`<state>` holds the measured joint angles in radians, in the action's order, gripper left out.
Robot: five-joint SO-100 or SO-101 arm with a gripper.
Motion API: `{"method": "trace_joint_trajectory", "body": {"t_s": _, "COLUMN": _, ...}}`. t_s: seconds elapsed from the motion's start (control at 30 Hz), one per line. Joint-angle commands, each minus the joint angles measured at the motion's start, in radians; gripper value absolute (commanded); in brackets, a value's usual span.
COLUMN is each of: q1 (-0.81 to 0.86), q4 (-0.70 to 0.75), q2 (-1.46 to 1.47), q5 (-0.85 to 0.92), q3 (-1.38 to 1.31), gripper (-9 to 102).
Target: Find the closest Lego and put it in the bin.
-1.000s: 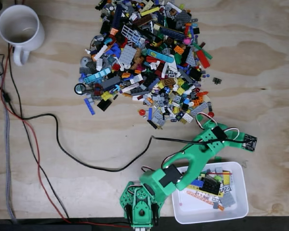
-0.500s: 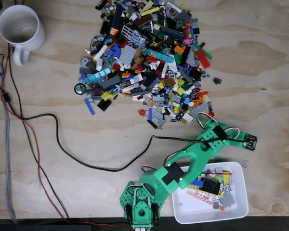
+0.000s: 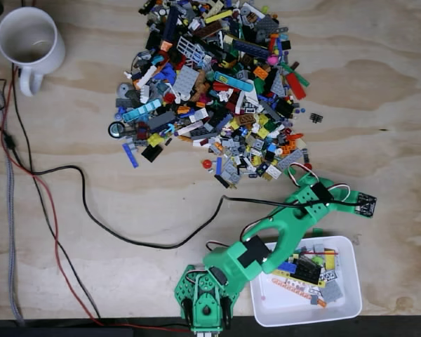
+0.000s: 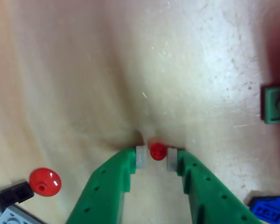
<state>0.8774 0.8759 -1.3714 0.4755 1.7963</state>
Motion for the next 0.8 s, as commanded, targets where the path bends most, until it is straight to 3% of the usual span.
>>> {"method": "trace_joint_trajectory", "body": {"t_s": 0.0, "q1": 0.011, "q4": -0.017, "q2": -0.025, "q5": 0.002, "q3": -0.044, "gripper": 8}}
{"method": "trace_joint_trajectory", "body": {"t_s": 0.5, "q1": 0.008, "q4": 0.005, "q2": -0.031, "q5": 0.018, "q3": -0.040, "gripper": 5}}
{"method": "trace_joint_trajectory", "body": {"t_s": 0.77, "q1": -0.003, "q4": 0.187, "q2": -0.126, "q5": 0.017, "q3": -0.179, "gripper": 5}}
